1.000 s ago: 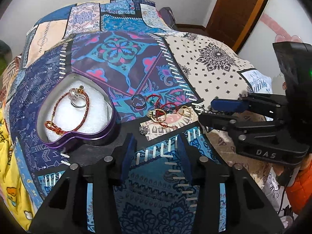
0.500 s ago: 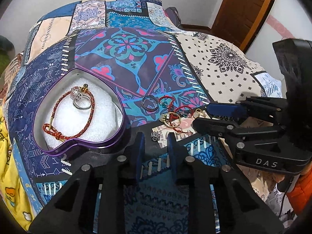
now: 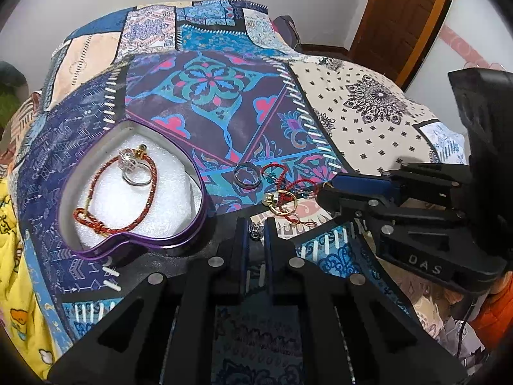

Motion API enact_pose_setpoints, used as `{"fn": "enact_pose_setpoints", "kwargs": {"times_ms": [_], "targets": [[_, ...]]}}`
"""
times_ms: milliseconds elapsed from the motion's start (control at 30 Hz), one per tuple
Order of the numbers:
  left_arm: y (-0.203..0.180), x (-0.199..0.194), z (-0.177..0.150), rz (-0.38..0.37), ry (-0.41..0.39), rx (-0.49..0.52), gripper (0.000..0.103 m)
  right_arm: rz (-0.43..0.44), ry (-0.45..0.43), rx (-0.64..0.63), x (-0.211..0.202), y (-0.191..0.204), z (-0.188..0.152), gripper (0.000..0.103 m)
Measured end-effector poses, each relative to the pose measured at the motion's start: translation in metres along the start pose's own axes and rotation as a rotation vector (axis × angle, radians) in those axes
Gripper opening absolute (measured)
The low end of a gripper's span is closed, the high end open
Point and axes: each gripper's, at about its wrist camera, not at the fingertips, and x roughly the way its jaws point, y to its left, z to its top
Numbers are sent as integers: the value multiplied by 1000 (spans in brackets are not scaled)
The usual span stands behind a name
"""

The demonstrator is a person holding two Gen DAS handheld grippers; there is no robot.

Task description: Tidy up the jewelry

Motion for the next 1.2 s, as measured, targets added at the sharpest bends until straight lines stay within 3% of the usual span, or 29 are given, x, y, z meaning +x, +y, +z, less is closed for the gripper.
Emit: {"fn": "enact_pose_setpoints", "kwargs": {"times_ms": [567,1200], "targets": [[3,-62,5,42,-136,-9,8,-13,-104,2,-40,10,10,18],[40,-128,17,118,-317,-59,8,41,-232,-68,-66,62,47,18]]}}
